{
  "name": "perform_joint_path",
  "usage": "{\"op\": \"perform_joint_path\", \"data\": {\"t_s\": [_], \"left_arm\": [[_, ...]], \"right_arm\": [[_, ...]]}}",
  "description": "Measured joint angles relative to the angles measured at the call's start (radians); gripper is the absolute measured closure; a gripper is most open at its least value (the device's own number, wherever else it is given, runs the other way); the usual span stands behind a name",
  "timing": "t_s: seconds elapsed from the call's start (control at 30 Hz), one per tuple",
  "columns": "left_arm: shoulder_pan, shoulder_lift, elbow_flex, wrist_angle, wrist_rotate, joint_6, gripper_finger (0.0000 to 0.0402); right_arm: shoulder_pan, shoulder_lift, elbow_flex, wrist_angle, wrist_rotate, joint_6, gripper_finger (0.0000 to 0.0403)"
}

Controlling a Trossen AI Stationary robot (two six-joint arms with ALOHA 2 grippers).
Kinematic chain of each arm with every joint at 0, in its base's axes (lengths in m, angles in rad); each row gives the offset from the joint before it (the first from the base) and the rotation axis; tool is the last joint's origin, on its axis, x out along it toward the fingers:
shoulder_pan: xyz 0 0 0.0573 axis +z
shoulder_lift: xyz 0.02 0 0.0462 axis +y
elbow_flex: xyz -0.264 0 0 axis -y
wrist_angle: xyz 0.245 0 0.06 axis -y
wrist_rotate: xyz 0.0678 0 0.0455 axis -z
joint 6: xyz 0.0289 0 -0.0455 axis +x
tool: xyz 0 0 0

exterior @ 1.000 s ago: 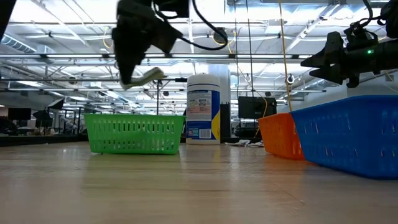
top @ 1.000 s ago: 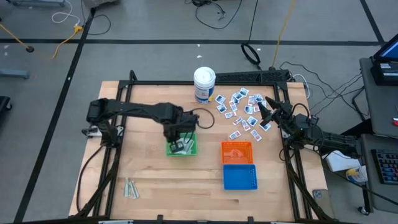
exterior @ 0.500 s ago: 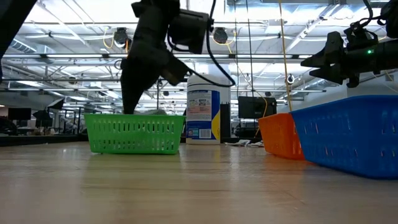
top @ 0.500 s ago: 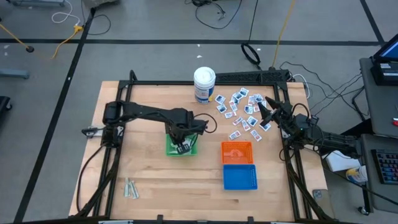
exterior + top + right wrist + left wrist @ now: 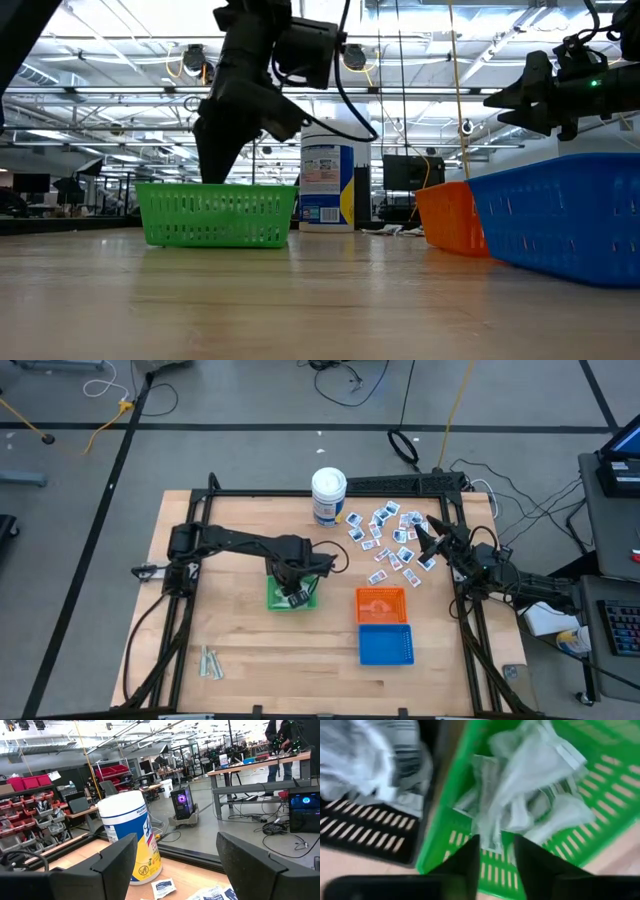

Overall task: Pick & Place First Aid Supplies
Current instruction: Put the green bandage into the green bin

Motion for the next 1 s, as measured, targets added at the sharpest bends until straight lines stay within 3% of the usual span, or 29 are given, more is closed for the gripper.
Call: {"op": "perform_joint_path", "data": {"t_s": [0.2,0.43,0.63,1.0], "left_arm": [[-0.001,-0.073,-0.001,0.001,-0.08,-0.224,0.0176],[-0.022,-0.175,-0.001,-0.029,-0.114,-0.598,0.0109],[-0.106,-0.239,-0.035,-0.022,-0.113,-0.766,0.008],[-0.425,-0.418,-0.362,0.055,0.019,-1.251,0.0075]], "right_arm": [[0.0,0.0,0.0,0.0,0.0,0.0,0.0135],[0.0,0.0,0.0,0.0,0.0,0.0,0.0136],[0.0,0.0,0.0,0.0,0.0,0.0,0.0136],[0.0,0.0,0.0,0.0,0.0,0.0,0.0136]]}}
